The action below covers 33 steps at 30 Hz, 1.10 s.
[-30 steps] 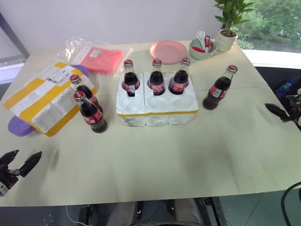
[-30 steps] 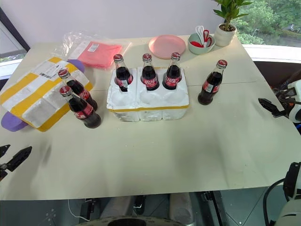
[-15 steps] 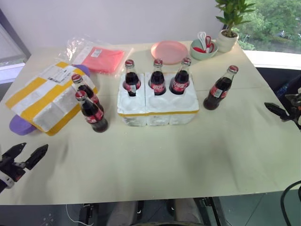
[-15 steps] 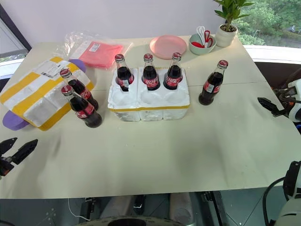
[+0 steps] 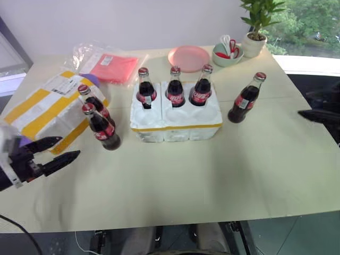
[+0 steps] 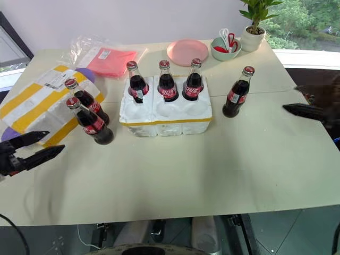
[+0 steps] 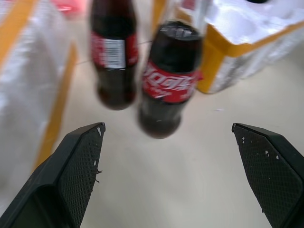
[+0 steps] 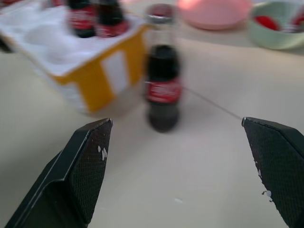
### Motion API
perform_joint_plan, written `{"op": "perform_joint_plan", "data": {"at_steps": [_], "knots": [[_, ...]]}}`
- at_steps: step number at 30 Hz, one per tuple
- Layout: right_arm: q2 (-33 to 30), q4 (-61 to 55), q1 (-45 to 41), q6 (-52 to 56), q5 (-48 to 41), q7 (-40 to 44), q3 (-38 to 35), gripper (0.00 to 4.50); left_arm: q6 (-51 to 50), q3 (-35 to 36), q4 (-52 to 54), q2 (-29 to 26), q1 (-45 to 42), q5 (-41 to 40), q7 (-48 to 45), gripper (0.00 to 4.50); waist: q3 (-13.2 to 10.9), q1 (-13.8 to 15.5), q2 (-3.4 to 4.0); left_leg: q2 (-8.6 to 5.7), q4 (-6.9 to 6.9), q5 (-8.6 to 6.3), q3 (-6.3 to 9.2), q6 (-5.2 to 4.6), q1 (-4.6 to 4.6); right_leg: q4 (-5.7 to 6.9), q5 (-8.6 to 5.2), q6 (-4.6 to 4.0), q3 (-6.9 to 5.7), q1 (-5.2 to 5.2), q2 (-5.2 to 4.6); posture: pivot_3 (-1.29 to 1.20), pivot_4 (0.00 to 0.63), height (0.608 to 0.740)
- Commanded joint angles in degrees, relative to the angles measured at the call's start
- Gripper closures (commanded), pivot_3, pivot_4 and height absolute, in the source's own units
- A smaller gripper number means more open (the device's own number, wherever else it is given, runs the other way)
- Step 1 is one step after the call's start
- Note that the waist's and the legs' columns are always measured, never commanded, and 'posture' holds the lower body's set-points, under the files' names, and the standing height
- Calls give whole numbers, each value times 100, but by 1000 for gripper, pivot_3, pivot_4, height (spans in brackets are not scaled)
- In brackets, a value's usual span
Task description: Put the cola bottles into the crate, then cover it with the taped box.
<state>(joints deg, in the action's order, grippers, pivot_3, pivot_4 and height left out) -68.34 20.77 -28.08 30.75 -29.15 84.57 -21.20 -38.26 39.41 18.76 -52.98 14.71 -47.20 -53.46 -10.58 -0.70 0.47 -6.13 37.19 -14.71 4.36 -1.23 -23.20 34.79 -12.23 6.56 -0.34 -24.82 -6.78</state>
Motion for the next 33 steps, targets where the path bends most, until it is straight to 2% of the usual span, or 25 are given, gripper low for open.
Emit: {"op": "perform_joint_plan", "data": {"at_steps": [1,7,14,26,33], "knots": [[-14,-1177,175,737,-698,-256,-568,0,277,-528,-33,44,-404,345,90,21,-1,16,-1,-1,3,1,-1,2,0,10,0,0,2,-4,-2,0,150,740],[29,-2306,583,1525,-1401,-575,-1080,0,779,-1310,-610,412,-1252,953,352,21,0,122,-2,0,8,2,-3,3,-4,15,-1,-1,2,-9,-3,0,150,740],[69,-3048,1024,1866,-1886,-714,-1492,0,992,-1730,-960,688,-1813,1191,324,21,-1,152,-7,-2,9,3,-5,3,-13,18,12,19,3,-19,-3,0,150,740],[170,-3352,1217,1854,-2116,-1027,-1528,0,1191,-2218,-1435,934,-2304,1505,288,21,0,150,-8,-1,14,13,-5,-10,-12,22,13,17,2,-19,-2,0,150,740],[206,-3455,1203,1915,-2302,-1244,-1491,0,1310,-2491,-1771,1275,-2667,1732,456,21,0,153,-11,-2,16,13,-5,-11,-13,22,14,19,2,-17,-3,0,150,740]]}}
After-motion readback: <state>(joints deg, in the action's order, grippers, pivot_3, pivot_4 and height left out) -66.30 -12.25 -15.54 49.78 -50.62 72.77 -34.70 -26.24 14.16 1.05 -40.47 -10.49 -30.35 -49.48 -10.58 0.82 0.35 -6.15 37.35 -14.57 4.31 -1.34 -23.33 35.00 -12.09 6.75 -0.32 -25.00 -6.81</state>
